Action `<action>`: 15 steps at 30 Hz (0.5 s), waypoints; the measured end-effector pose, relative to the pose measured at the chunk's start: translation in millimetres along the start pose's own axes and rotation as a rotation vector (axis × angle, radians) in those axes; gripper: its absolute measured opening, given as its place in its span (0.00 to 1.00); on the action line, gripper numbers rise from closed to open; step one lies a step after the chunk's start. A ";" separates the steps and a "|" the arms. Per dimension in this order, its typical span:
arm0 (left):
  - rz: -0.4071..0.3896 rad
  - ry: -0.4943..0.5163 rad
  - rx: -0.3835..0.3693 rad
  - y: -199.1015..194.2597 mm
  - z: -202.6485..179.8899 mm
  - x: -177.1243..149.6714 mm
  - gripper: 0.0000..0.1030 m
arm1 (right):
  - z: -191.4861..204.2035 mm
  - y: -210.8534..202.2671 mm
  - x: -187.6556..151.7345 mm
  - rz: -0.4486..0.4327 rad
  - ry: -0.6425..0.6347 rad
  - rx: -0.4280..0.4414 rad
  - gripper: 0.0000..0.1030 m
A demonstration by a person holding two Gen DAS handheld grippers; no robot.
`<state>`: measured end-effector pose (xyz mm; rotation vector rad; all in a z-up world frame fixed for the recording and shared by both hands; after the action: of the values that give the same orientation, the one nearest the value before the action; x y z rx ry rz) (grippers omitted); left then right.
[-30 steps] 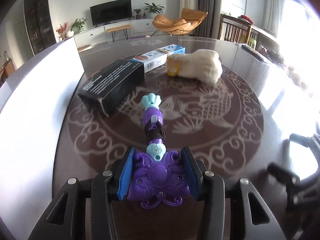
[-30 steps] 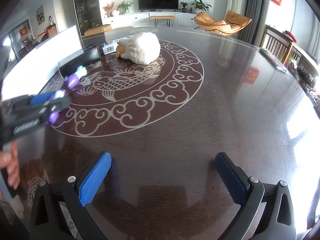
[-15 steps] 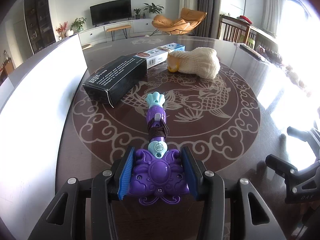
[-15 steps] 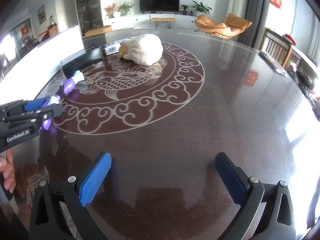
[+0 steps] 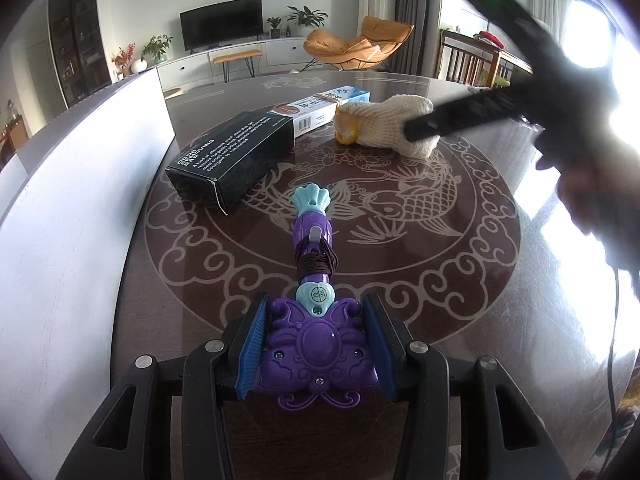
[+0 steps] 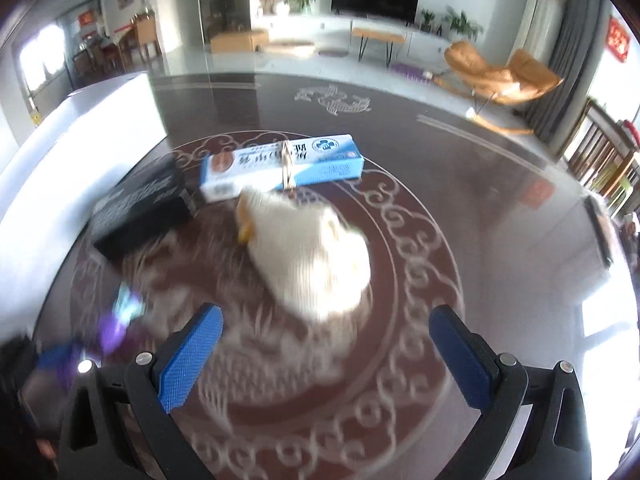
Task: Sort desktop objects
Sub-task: 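Grasp the cream knitted pouch with the right gripper while the left gripper holds the toy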
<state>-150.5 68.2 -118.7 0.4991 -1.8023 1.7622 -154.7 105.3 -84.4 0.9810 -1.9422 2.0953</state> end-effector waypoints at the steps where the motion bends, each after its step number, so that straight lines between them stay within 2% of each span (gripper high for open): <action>1: 0.000 0.000 0.000 0.1 -0.2 0.0 0.46 | 1.3 4.5 6.7 0.007 -0.001 -0.002 1.00; 3: 0.000 0.000 0.000 -0.1 0.0 0.0 0.46 | 6.2 13.0 16.5 0.010 -0.006 0.007 1.00; 5: 0.000 0.000 0.000 -0.2 0.1 -0.1 0.45 | 11.8 22.6 19.2 0.017 0.013 0.037 0.76; 6: 0.000 -0.001 -0.001 0.1 -0.3 0.0 0.45 | 12.9 26.6 17.6 0.030 0.026 0.057 0.54; 7: 0.000 -0.002 -0.001 0.0 -0.3 -0.1 0.45 | 12.3 29.4 13.6 0.043 0.046 0.066 0.51; 10: 0.000 -0.002 -0.001 -0.4 -1.3 -0.6 0.45 | 13.3 16.8 -0.5 0.004 0.108 0.131 0.51; 12: 0.000 -0.003 -0.002 -0.4 -1.5 -0.5 0.45 | 16.6 1.6 -22.1 -0.001 0.145 0.194 0.51; 13: 0.000 -0.003 -0.002 -0.4 -1.8 -0.5 0.45 | 18.1 -7.1 -34.2 0.003 0.172 0.235 0.51; 15: 0.000 -0.002 -0.001 -0.4 -1.4 -0.6 0.45 | 22.4 -29.4 -69.6 0.028 0.273 0.379 0.51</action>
<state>-149.6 69.5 -118.9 0.5010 -1.8048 1.7610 -77.3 112.5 -96.8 0.6727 -1.4726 2.5157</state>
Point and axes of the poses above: each gripper's, at about its wrist camera, not at the fingertips, and y roughly the way its jaws point, z to its left, x to its top, the point moved 10 cm from there along y, roughly the way its jaws point, and after that the axes turned 2 degrees about x, right-handed, at the moved point
